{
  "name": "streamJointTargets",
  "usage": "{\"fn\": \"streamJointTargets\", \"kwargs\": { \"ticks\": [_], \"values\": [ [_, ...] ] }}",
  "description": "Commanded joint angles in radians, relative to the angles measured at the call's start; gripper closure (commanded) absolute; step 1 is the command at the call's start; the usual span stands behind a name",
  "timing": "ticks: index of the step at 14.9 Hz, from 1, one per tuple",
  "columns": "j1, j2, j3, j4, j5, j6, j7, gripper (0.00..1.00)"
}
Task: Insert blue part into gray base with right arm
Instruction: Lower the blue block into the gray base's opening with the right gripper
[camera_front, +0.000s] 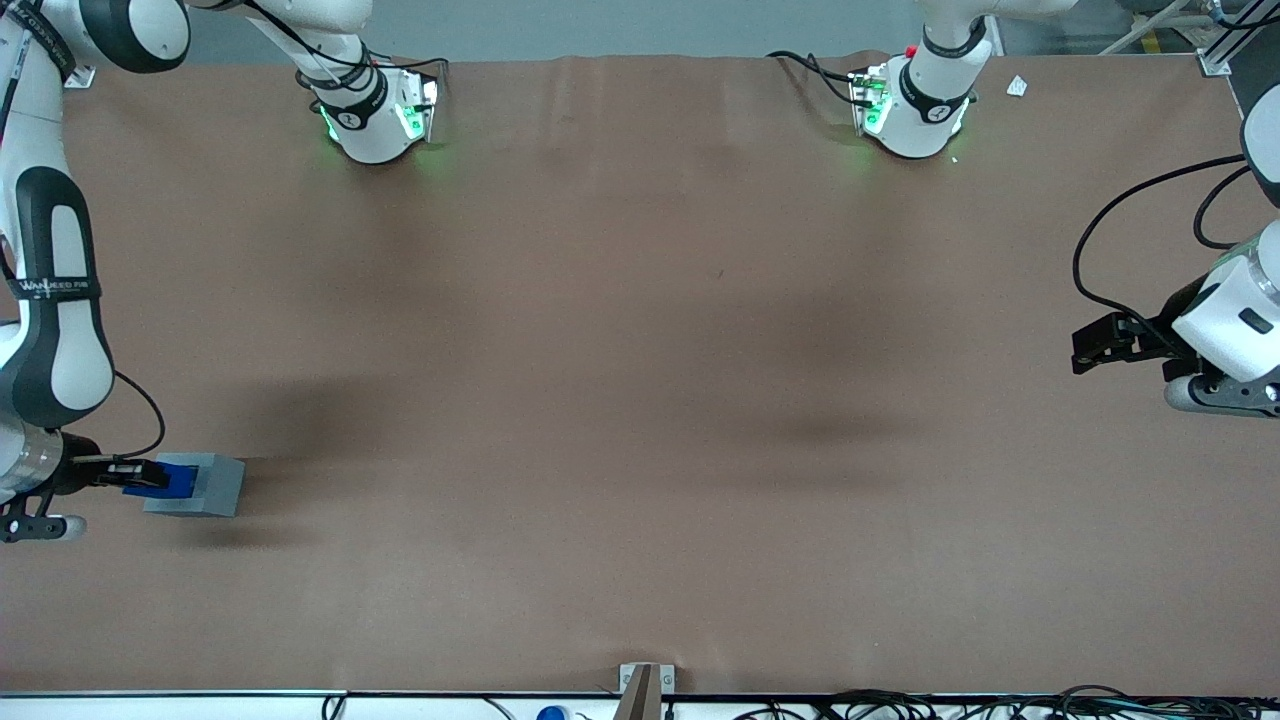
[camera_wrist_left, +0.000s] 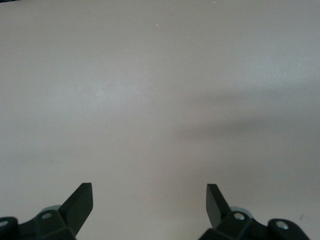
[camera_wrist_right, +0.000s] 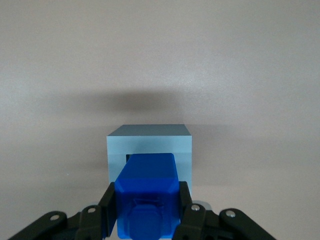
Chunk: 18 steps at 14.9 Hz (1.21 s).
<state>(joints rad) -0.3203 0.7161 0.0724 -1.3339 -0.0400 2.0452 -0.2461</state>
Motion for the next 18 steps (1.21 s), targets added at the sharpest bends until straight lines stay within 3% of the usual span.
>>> {"fn": "streamJointTargets", "kwargs": {
  "ticks": [1, 18],
  "values": [
    [-0.008, -0.012, 0.007, -0.019, 0.005, 0.006, -0.022, 1.0],
    [-0.013, -0.014, 0.007, -0.034, 0.02, 0.004, 0.027, 1.0]
  ]
}}
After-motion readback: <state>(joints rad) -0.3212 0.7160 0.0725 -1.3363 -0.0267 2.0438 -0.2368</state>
